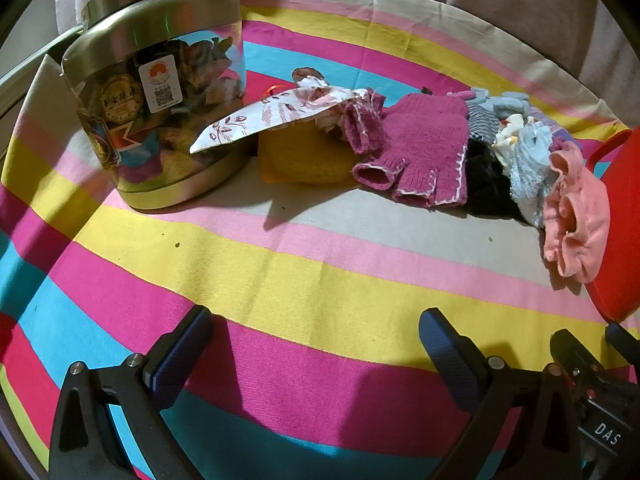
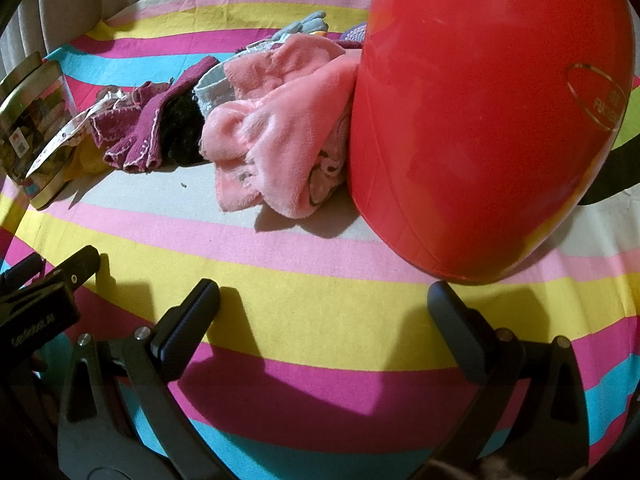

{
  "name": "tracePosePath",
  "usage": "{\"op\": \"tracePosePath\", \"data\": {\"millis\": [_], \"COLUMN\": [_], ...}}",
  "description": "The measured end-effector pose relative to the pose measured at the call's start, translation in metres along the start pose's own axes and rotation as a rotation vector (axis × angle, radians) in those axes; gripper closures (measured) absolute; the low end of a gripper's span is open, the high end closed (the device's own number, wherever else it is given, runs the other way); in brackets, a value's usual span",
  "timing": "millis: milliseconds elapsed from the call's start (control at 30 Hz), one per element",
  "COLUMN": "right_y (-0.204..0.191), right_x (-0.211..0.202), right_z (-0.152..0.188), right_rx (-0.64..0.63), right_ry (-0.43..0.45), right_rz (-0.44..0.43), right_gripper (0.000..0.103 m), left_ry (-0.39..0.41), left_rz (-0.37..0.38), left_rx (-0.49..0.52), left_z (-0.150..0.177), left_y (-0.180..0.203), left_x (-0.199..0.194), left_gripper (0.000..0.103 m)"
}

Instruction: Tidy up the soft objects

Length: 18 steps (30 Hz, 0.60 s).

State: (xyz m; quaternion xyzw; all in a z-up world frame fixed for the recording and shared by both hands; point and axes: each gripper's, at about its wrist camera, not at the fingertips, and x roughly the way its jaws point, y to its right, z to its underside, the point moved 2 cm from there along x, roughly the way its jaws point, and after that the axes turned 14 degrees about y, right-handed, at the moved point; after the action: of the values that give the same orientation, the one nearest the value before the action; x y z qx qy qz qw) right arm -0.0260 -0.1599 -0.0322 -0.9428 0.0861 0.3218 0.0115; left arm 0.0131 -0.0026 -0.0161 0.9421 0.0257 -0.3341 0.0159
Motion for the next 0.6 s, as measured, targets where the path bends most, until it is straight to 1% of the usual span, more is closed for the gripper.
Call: {"op": "tracePosePath", "data": {"millis": [600], "right_y": [0.0002], "right_x": [-0.0014], "right_z": [0.0009], "right_rx": [-0.002], "right_ry": [-0.002], "right_rz": [-0.001], "right_gripper": [0.000], "left_ry": [-0.017], "left_rz": [0.021], "left_rx": [0.017], "left_z": [0.0006], "left_y": [-0.0015], "left_x": [-0.0020], "left_gripper": [0.000]}}
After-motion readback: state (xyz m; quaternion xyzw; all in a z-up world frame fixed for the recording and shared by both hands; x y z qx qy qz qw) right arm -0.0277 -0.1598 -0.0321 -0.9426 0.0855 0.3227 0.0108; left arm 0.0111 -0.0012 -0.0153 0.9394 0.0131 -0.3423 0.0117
